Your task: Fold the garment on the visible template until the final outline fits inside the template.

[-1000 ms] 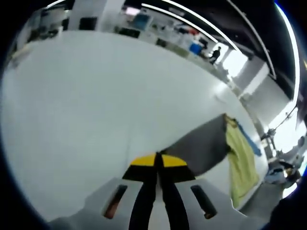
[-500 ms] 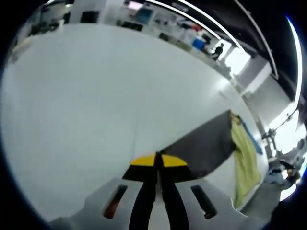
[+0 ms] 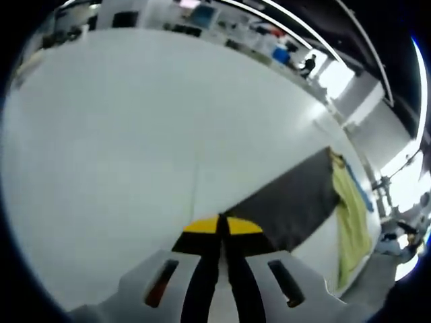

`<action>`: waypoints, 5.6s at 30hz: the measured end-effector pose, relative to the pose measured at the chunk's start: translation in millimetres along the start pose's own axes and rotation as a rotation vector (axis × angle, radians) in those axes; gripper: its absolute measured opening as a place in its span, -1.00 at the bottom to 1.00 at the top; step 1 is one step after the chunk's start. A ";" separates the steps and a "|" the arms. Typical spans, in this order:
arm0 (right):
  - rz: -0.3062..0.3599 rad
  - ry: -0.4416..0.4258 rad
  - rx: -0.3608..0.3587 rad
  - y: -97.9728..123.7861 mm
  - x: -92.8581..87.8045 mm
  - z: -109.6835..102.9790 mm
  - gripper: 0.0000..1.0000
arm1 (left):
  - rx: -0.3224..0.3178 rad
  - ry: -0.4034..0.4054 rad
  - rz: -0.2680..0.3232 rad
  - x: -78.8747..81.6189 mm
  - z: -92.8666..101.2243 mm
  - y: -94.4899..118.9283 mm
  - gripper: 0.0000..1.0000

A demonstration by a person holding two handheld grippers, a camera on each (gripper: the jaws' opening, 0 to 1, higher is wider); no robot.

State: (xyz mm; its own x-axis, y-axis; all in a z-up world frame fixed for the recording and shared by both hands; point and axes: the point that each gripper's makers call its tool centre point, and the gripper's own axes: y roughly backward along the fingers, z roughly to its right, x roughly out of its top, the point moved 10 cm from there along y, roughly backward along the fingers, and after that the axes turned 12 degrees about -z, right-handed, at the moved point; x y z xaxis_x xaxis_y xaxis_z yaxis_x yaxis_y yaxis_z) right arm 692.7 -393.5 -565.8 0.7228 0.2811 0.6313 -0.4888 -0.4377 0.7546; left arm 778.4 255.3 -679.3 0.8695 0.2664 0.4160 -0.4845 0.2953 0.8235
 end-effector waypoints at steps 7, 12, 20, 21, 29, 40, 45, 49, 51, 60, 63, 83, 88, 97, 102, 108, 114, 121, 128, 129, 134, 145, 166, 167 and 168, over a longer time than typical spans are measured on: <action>-0.007 0.011 0.005 -1.7 2.4 -1.9 0.89 | 0.006 -0.016 -0.012 -1.9 4.0 0.5 -1.00; -0.020 0.023 0.004 -2.4 2.7 -2.7 0.89 | 0.007 -0.013 -0.010 -2.3 5.0 2.3 -1.00; -0.023 0.029 -0.002 0.0 2.6 -0.2 0.89 | 0.010 -0.035 -0.010 -1.2 3.8 1.6 -1.00; -0.024 0.028 -0.003 0.3 2.3 0.1 0.89 | 0.011 -0.037 -0.011 -1.2 3.4 1.6 -1.00; -0.033 0.034 0.003 -0.3 0.8 -2.1 0.89 | 0.001 -0.037 0.012 -1.3 2.9 5.5 -1.00; -0.037 0.042 0.012 -3.3 1.9 -4.6 0.89 | 0.031 -0.030 0.020 -4.7 -5.3 10.7 -1.00; -0.031 0.043 0.012 -3.9 3.5 -4.4 0.89 | 0.042 -0.024 0.024 -4.5 -22.3 8.0 -1.00; -0.029 0.045 0.015 -4.6 4.0 -5.1 0.89 | 0.048 -0.019 0.027 -5.3 -32.9 7.3 -1.00; -0.023 0.047 0.019 -5.2 4.8 -5.5 0.89 | 0.054 -0.019 0.030 -7.3 -32.4 10.0 -1.00; -0.008 0.057 0.029 -4.9 5.6 -5.5 0.90 | 0.048 -0.036 0.051 -16.0 -6.1 32.2 -0.92; -0.006 0.064 0.033 -4.0 5.1 -3.7 0.90 | 0.050 -0.075 0.051 -17.0 7.3 41.4 -0.86; 0.047 0.122 0.010 28.0 7.9 32.9 0.92 | 0.034 -0.217 0.125 -21.7 82.1 92.2 -0.42; 0.056 0.132 0.005 36.6 6.2 42.0 0.92 | 0.031 -0.248 0.150 -24.1 99.3 106.3 -0.33; 0.075 0.133 0.012 49.0 1.2 54.9 0.93 | 0.021 -0.295 0.175 -32.7 131.6 123.8 -0.12; 0.077 0.136 0.016 55.8 -3.5 62.9 0.93 | 0.007 -0.320 0.206 -32.4 139.4 131.7 0.02; 0.076 0.135 0.016 63.9 -10.2 72.1 0.93 | 0.007 -0.343 0.226 -40.1 147.3 140.3 0.16; 0.083 0.122 0.015 71.3 -16.6 79.8 0.94 | -0.001 -0.324 0.232 -55.6 155.0 145.6 0.31; 0.082 0.110 0.021 75.0 -22.9 84.6 0.94 | -0.026 -0.319 0.227 -72.6 168.9 152.2 0.43; 0.073 0.097 0.025 77.6 -31.6 86.1 0.94 | -0.046 -0.313 0.235 -88.2 180.1 157.8 0.55; 0.075 0.094 0.024 78.8 -33.2 86.5 0.94 | -0.049 -0.315 0.238 -91.2 182.1 159.1 0.54; 0.083 0.081 0.016 82.5 -38.0 88.5 0.96 | -0.059 -0.327 0.215 -100.1 186.4 160.6 0.65; 0.080 0.062 0.009 85.5 -46.0 88.3 0.97 | -0.114 -0.382 0.184 -111.8 192.8 166.1 0.98; 0.119 0.070 0.102 80.8 -42.2 78.7 0.99 | -0.145 -0.419 0.150 -109.4 194.8 159.2 0.99; 0.115 0.068 0.104 80.1 -42.9 78.7 0.99 | -0.146 -0.418 0.149 -109.5 194.9 158.8 0.99; 0.112 0.066 0.106 79.4 -43.6 78.0 0.99 | -0.147 -0.419 0.147 -109.8 195.0 158.4 0.99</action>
State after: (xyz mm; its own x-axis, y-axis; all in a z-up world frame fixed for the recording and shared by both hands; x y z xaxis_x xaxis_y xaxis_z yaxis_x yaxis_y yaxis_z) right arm 660.5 -507.2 -547.5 0.6314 0.2793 0.7234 -0.5079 -0.5558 0.6580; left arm 625.0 93.9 -519.2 0.7402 -0.0691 0.6688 -0.5876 0.4171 0.6934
